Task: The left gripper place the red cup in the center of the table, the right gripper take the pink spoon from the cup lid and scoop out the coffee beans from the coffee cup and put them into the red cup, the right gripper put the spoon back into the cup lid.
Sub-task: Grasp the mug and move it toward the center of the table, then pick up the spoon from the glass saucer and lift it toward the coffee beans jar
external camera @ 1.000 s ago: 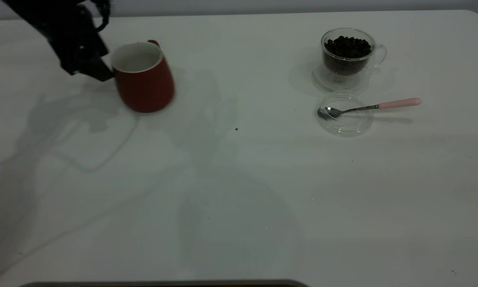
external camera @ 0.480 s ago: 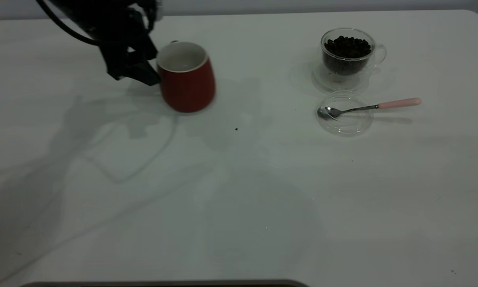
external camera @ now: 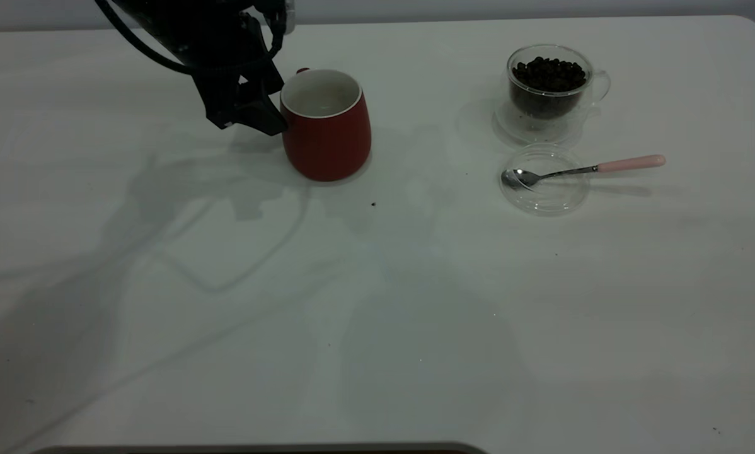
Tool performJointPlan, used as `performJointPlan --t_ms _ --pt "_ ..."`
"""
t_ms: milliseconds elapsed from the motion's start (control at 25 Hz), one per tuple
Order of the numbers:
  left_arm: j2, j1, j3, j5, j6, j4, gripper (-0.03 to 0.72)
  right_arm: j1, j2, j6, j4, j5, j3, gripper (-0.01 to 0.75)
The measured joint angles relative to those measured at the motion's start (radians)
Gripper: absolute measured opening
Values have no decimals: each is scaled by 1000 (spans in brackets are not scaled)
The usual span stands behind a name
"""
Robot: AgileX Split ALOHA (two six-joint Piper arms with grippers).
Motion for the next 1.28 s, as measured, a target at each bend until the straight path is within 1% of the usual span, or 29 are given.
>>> performJointPlan --t_ms 80,160,240,360,440,600,720,760,920,1040,1160,1280 --pt "-20 15 0 18 -52 10 587 0 0 0 0 0 0 382" --pt "-56 37 0 58 -137 58 587 0 0 0 0 0 0 382" --pt "-103 64 0 111 -254 121 587 0 0 0 0 0 0 382" --pt "-195 99 0 204 -508 211 587 0 0 0 0 0 0 382" --pt "-265 114 0 293 -677 280 587 0 0 0 0 0 0 382" --pt "-435 125 0 534 -1006 402 587 0 0 0 0 0 0 382" --pt "-551 125 0 716 -1159 457 587 0 0 0 0 0 0 382" --pt "-588 125 0 755 -1193 468 587 0 0 0 0 0 0 382" --pt "-710 125 6 765 -1289 483 587 0 0 0 0 0 0 382" --pt "-801 125 47 765 -1346 484 587 0 0 0 0 0 0 382" --pt "-904 125 137 765 -1370 485 587 0 0 0 0 0 0 382" --pt "-1014 125 285 765 -1408 485 587 0 0 0 0 0 0 382"
